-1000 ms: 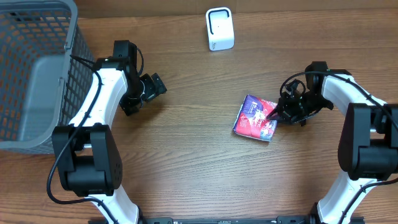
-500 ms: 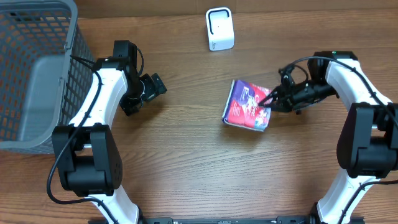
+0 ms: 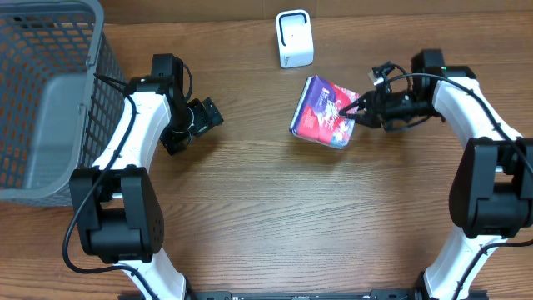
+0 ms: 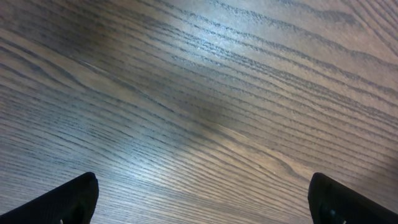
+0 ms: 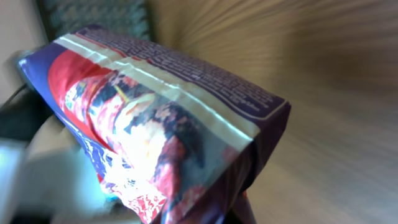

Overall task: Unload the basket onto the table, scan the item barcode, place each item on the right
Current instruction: 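Lift the purple pack up to the white scanner with the right gripper, then carry the purple pack off to the right with the right gripper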

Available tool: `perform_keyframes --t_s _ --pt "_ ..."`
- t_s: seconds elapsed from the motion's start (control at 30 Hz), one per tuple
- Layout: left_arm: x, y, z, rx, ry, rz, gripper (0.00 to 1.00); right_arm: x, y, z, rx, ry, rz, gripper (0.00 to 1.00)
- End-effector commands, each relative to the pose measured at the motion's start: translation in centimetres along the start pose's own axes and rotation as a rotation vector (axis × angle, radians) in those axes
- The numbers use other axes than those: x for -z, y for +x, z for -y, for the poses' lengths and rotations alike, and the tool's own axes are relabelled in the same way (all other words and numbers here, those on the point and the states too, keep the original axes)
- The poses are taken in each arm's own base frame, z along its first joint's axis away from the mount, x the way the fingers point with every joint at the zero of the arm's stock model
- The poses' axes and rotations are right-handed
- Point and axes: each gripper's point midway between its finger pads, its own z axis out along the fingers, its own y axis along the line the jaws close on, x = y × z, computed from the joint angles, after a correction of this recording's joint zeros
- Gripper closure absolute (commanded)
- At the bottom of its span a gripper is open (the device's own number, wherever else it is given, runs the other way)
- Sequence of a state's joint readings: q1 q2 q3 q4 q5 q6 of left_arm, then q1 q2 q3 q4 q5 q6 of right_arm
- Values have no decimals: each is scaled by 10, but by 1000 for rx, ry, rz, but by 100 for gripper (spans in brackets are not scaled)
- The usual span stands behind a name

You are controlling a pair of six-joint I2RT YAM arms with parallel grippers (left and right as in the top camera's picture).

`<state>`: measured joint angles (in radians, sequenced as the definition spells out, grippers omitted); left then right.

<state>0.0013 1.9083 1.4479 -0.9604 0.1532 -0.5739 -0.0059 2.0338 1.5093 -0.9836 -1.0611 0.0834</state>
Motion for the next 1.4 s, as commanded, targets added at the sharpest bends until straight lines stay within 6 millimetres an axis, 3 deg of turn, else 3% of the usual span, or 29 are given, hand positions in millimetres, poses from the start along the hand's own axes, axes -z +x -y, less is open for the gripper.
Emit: perform_keyframes --t_s 0.0,0.07,0.13,0.17,0.23,0.4,0.5,0.57,0.77,0.87,1.0,1.1,1.2,1.27,1.3,1.37 --pt "-2 1 -2 -10 -9 -3 0 -4 -38 17 -180 273 167 96" --pt "-2 1 -2 -10 -9 -3 0 -5 -62 -1 -115 291 247 96" --pt "-2 1 -2 -10 -9 -3 0 -4 -86 -33 -33 258 327 96" --pt "-2 1 -2 -10 -9 -3 0 2 -107 -61 27 221 405 96" --pt "-2 1 -2 -10 -9 -3 0 11 -131 -89 64 191 518 96" --pt "-2 1 -2 -10 -9 -3 0 23 -174 -132 69 66 743 96" --pt "-2 1 -2 -10 -9 -2 0 19 -193 -136 53 -17 791 96" --pt "-2 1 -2 -10 -9 -3 0 11 -205 -128 20 -61 803 96" --pt "-2 1 -2 -10 -9 -3 0 -24 -219 -73 -94 -42 763 96" --pt "-2 1 -2 -10 -9 -3 0 -34 -220 -58 -114 -29 740 96" --pt "-2 1 -2 -10 -9 -3 0 -39 -217 -57 -106 -26 723 96" --pt "-2 1 -2 -10 -9 -2 0 -38 -217 -69 -85 -51 706 96" --pt "-2 1 -2 -10 -9 -3 0 -32 -216 -86 -10 -58 694 96" --pt "-2 1 -2 -10 -9 -3 0 -17 -216 -94 7 -20 711 96" --pt "-2 1 -2 -10 -9 -3 0 9 -217 -101 17 55 762 96" --pt "-2 1 -2 -10 -9 -3 0 39 -216 -107 22 134 827 96"
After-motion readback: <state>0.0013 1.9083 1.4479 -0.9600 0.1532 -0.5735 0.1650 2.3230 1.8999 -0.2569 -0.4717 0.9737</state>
